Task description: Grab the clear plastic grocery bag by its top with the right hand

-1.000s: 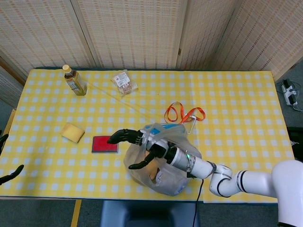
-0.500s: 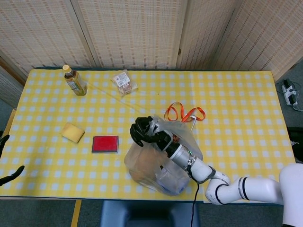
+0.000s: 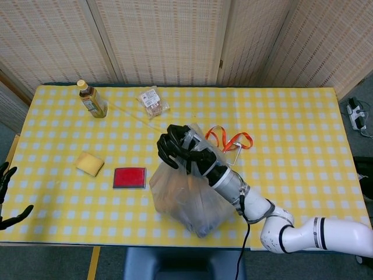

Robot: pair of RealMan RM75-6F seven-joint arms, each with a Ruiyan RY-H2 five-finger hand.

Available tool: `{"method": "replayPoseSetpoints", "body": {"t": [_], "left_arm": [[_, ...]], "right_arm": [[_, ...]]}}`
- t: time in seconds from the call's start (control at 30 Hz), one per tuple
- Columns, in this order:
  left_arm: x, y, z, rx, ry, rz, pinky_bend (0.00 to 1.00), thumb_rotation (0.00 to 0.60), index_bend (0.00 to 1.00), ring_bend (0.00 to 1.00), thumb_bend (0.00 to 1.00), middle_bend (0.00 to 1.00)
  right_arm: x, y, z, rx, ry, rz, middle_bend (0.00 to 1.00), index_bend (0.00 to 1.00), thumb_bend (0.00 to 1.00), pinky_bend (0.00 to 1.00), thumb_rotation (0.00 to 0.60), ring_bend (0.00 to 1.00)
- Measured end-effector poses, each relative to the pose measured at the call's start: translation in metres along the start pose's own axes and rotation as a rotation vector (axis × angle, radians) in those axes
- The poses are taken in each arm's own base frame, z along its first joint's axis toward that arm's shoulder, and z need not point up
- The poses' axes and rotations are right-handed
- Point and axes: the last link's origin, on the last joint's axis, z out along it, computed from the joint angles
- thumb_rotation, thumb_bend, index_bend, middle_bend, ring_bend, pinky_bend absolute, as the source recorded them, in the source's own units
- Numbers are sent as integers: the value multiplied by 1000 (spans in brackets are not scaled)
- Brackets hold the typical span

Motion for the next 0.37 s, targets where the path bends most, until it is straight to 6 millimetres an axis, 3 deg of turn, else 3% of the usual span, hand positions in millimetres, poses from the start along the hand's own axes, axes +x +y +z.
{"method": "replayPoseSetpoints", "body": {"t": [0.17,0.37], "left_arm": [[0,-1,0,11,4,2,5,600,0,0,232,0],[-2,-1,2,18,-9,8,5,600,0,0,232,0]], "right_arm": [[-45,-44,6,95,-93,-43,756,714,453,837,600,645],[-64,-57,3,111,-89,-100,756,713,452,837,600,644]]}}
